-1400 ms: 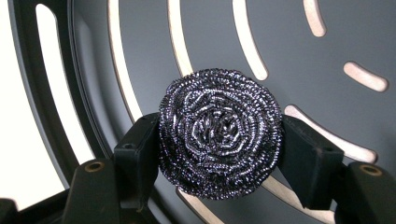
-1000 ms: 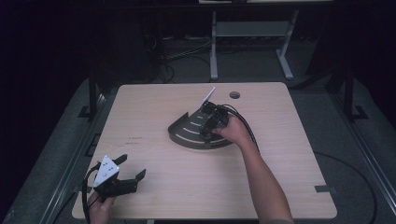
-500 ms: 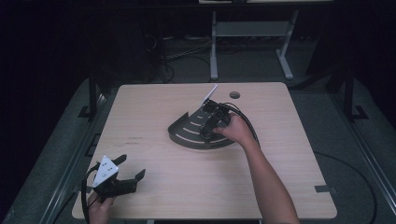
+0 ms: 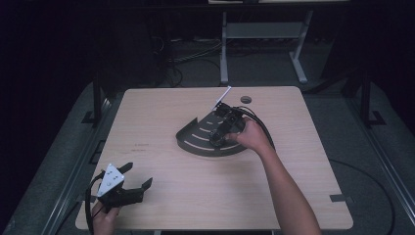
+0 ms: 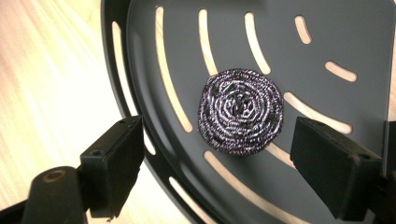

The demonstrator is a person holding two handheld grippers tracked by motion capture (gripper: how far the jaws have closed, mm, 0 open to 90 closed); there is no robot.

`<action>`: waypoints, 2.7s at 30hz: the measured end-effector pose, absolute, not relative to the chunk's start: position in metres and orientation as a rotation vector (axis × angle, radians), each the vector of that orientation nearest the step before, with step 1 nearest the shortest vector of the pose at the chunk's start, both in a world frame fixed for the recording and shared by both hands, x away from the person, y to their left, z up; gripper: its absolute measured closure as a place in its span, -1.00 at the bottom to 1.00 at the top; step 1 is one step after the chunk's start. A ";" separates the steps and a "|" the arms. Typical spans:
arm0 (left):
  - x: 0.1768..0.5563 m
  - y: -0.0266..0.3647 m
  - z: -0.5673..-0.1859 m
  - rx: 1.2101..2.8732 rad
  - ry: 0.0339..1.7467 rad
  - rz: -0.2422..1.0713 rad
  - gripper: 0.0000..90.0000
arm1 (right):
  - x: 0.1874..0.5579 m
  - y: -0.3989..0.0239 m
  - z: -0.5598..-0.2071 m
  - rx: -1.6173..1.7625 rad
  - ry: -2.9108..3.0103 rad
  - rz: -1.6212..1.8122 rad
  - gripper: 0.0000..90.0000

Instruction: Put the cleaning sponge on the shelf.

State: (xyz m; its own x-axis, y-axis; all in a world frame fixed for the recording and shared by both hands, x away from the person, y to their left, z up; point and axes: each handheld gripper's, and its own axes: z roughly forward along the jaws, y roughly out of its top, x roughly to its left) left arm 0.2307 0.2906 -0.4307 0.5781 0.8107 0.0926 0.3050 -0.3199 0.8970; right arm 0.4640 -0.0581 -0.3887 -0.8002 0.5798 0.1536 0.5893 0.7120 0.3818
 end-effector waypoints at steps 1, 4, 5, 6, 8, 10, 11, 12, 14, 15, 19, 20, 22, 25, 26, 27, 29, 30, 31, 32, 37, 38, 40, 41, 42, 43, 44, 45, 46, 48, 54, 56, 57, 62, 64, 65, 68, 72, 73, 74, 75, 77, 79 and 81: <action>0.231 0.291 -0.431 1.884 0.902 0.687 -0.71 | 0.463 -0.059 -0.388 -0.983 -2.885 -0.656 -0.62; 0.231 0.290 -0.431 1.884 0.901 0.687 -0.71 | 0.460 -0.064 -0.386 -0.991 -2.877 -0.673 -0.62; 0.231 0.290 -0.431 1.884 0.901 0.687 -0.71 | 0.460 -0.064 -0.386 -0.991 -2.877 -0.673 -0.62; 0.231 0.290 -0.431 1.884 0.901 0.686 -0.71 | 0.458 -0.066 -0.386 -0.988 -2.876 -0.677 -0.62; 0.230 0.290 -0.431 1.883 0.900 0.687 -0.70 | 0.457 -0.067 -0.386 -0.986 -2.875 -0.679 -0.62; 0.230 0.290 -0.431 1.881 0.902 0.686 -0.71 | 0.455 -0.069 -0.386 -0.983 -2.879 -0.680 -0.62; 0.231 0.290 -0.431 1.882 0.902 0.687 -0.70 | 0.453 -0.070 -0.386 -0.985 -2.872 -0.686 -0.62; 0.231 0.290 -0.431 1.882 0.902 0.686 -0.71 | 0.453 -0.071 -0.386 -0.980 -2.873 -0.684 -0.62; 0.230 0.290 -0.431 1.885 0.901 0.685 -0.71 | 0.449 -0.073 -0.385 -0.980 -2.877 -0.683 -0.63; 0.230 0.290 -0.431 1.884 0.900 0.685 -0.71 | 0.448 -0.074 -0.385 -0.986 -2.874 -0.683 -0.63; 0.230 0.290 -0.431 1.885 0.899 0.685 -0.71 | 0.445 -0.076 -0.384 -0.977 -2.878 -0.692 -0.62; 0.230 0.290 -0.431 1.885 0.901 0.685 -0.71 | 0.444 -0.077 -0.383 -0.980 -2.875 -0.695 -0.62; 0.230 0.290 -0.430 1.885 0.901 0.685 -0.71 | 0.442 -0.078 -0.383 -0.976 -2.877 -0.697 -0.63; 0.230 0.290 -0.430 1.885 0.901 0.687 -0.71 | 0.439 -0.081 -0.382 -0.979 -2.877 -0.700 -0.62; 0.230 0.290 -0.431 1.886 0.901 0.686 -0.71 | 0.437 -0.083 -0.382 -0.975 -2.882 -0.706 -0.62; 0.230 0.290 -0.431 1.886 0.901 0.686 -0.71 | 0.437 -0.083 -0.382 -0.975 -2.882 -0.706 -0.62; 0.230 0.290 -0.431 1.886 0.899 0.686 -0.71 | 0.435 -0.086 -0.383 -0.974 -2.877 -0.713 -0.62; 0.230 0.290 -0.431 1.885 0.898 0.685 -0.71 | 0.432 -0.088 -0.383 -0.979 -2.877 -0.706 -0.63; 0.230 0.289 -0.431 1.886 0.897 0.686 -0.71 | 0.432 -0.088 -0.383 -0.979 -2.877 -0.706 -0.63; 0.230 0.289 -0.431 1.887 0.897 0.685 -0.71 | 0.430 -0.090 -0.384 -0.979 -2.881 -0.708 -0.62; 0.230 0.289 -0.431 1.890 0.898 0.685 -0.71 | 0.427 -0.097 -0.384 -0.991 -2.876 -0.715 -0.62; 0.230 0.289 -0.431 1.890 0.896 0.686 -0.71 | 0.426 -0.099 -0.384 -0.995 -2.876 -0.715 -0.62; 0.230 0.289 -0.431 1.891 0.896 0.686 -0.71 | 0.425 -0.101 -0.385 -1.000 -2.875 -0.716 -0.62; 0.230 0.289 -0.431 1.892 0.896 0.685 -0.71 | 0.424 -0.103 -0.385 -1.002 -2.874 -0.717 -0.62; 0.230 0.289 -0.431 1.894 0.897 0.685 -0.71 | 0.423 -0.106 -0.385 -1.007 -2.869 -0.723 -0.62; 0.230 0.289 -0.431 1.894 0.897 0.685 -0.71 | 0.423 -0.106 -0.385 -1.007 -2.869 -0.723 -0.62; 0.230 0.289 -0.431 1.895 0.896 0.685 -0.71 | 0.421 -0.108 -0.385 -1.007 -2.877 -0.709 -0.62; 0.230 0.289 -0.431 1.894 0.896 0.685 -0.71 | 0.421 -0.108 -0.385 -1.007 -2.877 -0.709 -0.62; 0.230 0.289 -0.431 1.895 0.896 0.686 -0.71 | 0.420 -0.109 -0.384 -1.006 -2.879 -0.706 -0.62; 0.230 0.289 -0.431 1.894 0.896 0.685 -0.71 | 0.417 -0.112 -0.382 -1.000 -2.889 -0.709 -0.62; 0.230 0.289 -0.431 1.894 0.895 0.685 -0.71 | 0.411 -0.117 -0.380 -1.005 -2.896 -0.721 -0.62; 0.230 0.289 -0.431 1.895 0.897 0.683 -0.71 | 0.410 -0.118 -0.381 -1.002 -2.895 -0.721 -0.62; 0.230 0.289 -0.431 1.896 0.897 0.683 -0.71 | 0.409 -0.119 -0.382 -1.005 -2.896 -0.722 -0.62; 0.230 0.288 -0.431 1.898 0.896 0.683 -0.71 | 0.402 -0.124 -0.390 -1.003 -2.895 -0.713 -0.62; 0.230 0.288 -0.431 1.897 0.895 0.680 -0.71 | 0.399 -0.128 -0.394 -1.010 -2.885 -0.714 -0.62; 0.230 0.288 -0.431 1.897 0.895 0.680 -0.71 | 0.399 -0.128 -0.394 -1.010 -2.885 -0.714 -0.62; 0.230 0.288 -0.431 1.898 0.894 0.680 -0.71 | 0.394 -0.134 -0.394 -1.020 -2.878 -0.731 -0.62; 0.230 0.287 -0.432 1.899 0.892 0.677 -0.71 | 0.390 -0.138 -0.397 -1.026 -2.874 -0.731 -0.62; 0.230 0.287 -0.432 1.900 0.891 0.678 -0.71 | 0.390 -0.138 -0.397 -1.026 -2.874 -0.731 -0.62; 0.230 0.287 -0.432 1.900 0.890 0.679 -0.71 | 0.387 -0.141 -0.398 -1.026 -2.872 -0.733 -0.62; 0.230 0.287 -0.432 1.900 0.890 0.679 -0.71 | 0.387 -0.141 -0.398 -1.026 -2.872 -0.733 -0.62; 0.230 0.287 -0.432 1.900 0.891 0.677 -0.71 | 0.384 -0.143 -0.400 -1.025 -2.873 -0.738 -0.62; 0.230 0.287 -0.432 1.901 0.890 0.677 -0.71 | 0.382 -0.144 -0.402 -1.026 -2.874 -0.742 -0.62; 0.230 0.287 -0.432 1.903 0.890 0.677 -0.70 | 0.380 -0.147 -0.403 -1.031 -2.874 -0.739 -0.62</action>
